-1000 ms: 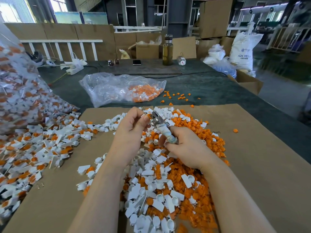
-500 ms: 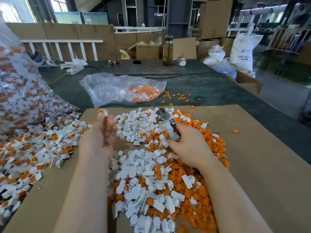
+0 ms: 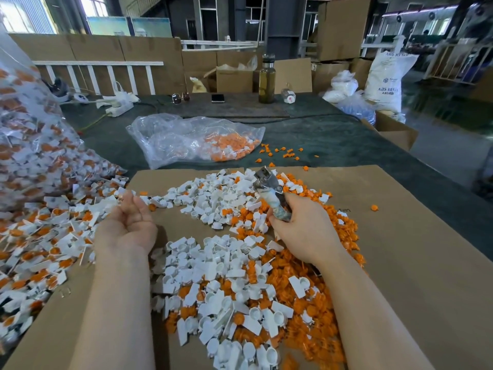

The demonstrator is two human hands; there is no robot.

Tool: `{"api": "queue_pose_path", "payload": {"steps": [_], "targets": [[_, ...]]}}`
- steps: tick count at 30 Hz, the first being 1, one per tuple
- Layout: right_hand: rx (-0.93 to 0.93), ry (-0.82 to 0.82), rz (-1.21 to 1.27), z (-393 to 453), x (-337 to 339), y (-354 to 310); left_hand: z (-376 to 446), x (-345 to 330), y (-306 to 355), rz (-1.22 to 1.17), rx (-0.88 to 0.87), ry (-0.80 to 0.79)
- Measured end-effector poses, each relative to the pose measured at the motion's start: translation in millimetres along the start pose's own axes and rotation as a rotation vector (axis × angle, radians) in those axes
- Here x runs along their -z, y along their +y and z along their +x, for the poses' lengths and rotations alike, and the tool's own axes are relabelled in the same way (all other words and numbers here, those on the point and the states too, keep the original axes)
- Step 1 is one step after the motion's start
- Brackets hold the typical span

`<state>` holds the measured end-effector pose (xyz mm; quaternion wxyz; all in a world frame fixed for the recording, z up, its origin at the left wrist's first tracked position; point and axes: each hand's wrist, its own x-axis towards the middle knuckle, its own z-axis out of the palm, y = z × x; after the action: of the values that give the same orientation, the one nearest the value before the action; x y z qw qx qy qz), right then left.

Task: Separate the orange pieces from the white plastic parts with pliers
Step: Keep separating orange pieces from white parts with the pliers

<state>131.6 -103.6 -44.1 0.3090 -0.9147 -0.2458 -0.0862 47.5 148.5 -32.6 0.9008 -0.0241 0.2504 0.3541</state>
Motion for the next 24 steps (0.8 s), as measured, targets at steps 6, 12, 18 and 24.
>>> {"api": "queue_pose_path", "payload": {"steps": [6,12,18,24], "targets": [[-0.002,0.024,-0.028,0,0,-1,-22,-8,-36,1.231,-0.137,-0.309],[-0.014,0.005,-0.046,-1,1,-2,-30,5,-65,2.042,-0.471,-0.561],[-0.014,0.003,-0.056,-2,0,-3,-23,10,-80,2.346,-0.596,-0.687],[0.010,0.026,-0.046,0,-1,-4,-25,11,-80,2.146,-0.531,-0.695]]}}
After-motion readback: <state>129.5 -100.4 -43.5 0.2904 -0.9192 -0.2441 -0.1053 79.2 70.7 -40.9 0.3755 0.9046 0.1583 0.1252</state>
